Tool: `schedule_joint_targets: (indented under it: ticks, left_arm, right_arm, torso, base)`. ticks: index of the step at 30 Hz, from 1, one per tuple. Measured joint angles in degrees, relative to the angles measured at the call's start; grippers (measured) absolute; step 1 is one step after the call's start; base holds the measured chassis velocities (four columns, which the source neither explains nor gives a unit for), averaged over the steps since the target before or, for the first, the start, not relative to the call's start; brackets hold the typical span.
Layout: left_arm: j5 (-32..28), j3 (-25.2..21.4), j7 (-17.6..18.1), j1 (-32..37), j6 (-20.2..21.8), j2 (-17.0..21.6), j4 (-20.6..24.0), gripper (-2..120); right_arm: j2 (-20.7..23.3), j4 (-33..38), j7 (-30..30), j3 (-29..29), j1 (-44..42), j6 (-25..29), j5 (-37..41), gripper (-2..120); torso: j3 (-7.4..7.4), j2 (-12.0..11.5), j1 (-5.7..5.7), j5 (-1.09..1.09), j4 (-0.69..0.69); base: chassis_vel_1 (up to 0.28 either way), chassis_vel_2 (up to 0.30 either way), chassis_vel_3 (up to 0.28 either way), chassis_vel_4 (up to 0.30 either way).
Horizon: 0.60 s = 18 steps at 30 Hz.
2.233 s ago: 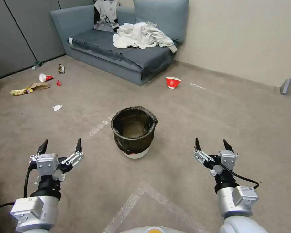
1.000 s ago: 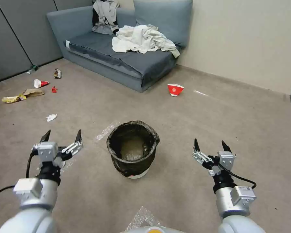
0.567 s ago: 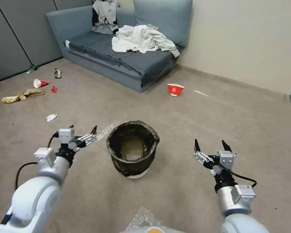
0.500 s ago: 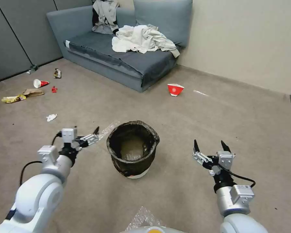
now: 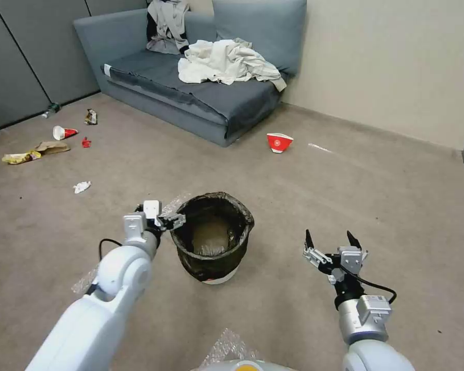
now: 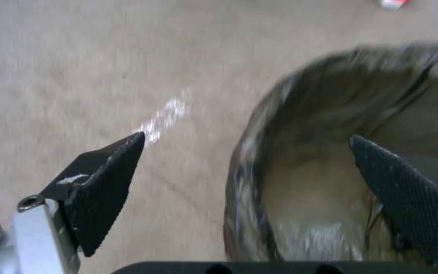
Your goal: Pick up the trash can from the floor.
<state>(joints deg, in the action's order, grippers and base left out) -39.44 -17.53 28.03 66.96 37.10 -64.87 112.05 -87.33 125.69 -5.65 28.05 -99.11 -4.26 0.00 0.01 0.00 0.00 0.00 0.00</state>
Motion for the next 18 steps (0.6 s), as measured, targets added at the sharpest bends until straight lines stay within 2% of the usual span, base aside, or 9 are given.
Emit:
schedule_joint_targets:
  ticks: [7, 9, 12, 18]
  left_arm:
    - [-2.22, 1.22, 2.05, -1.22, 1.65, -1.39, -2.3, 100]
    - [-3.98, 1.47, 2.22, -1.78, 1.78, -1.84, -3.37, 100]
    - [-8.49, 2.44, 4.47, -3.71, 3.01, -2.45, -6.03, 100]
    - [-9.24, 3.56, 6.25, -5.38, 4.97, -2.85, -8.29, 100]
  right_arm:
    - [-0.22, -0.51, -0.08, 0.01, 0.04, 0.09, -0.69, 100]
    - [-0.34, -0.62, -0.09, 0.01, -0.01, 0.1, -0.95, 100]
    - [-0.58, -0.88, -0.09, -0.04, 0.12, 0.1, -1.62, 100]
    - [-0.59, -1.01, -0.09, -0.05, 0.4, 0.1, -1.82, 100]
  torso:
    - [0.0, 0.0, 0.0, 0.01, 0.0]
    - [0.0, 0.0, 0.0, -0.01, 0.0]
    - [-0.01, 0.0, 0.0, 0.0, 0.0]
    - [0.0, 0.0, 0.0, 0.0, 0.0]
  base:
    - [0.0, 0.0, 0.0, 0.0]
    - [0.0, 0.0, 0.0, 0.0]
    - [0.0, 0.0, 0.0, 0.0]
    - [0.0, 0.0, 0.0, 0.0]
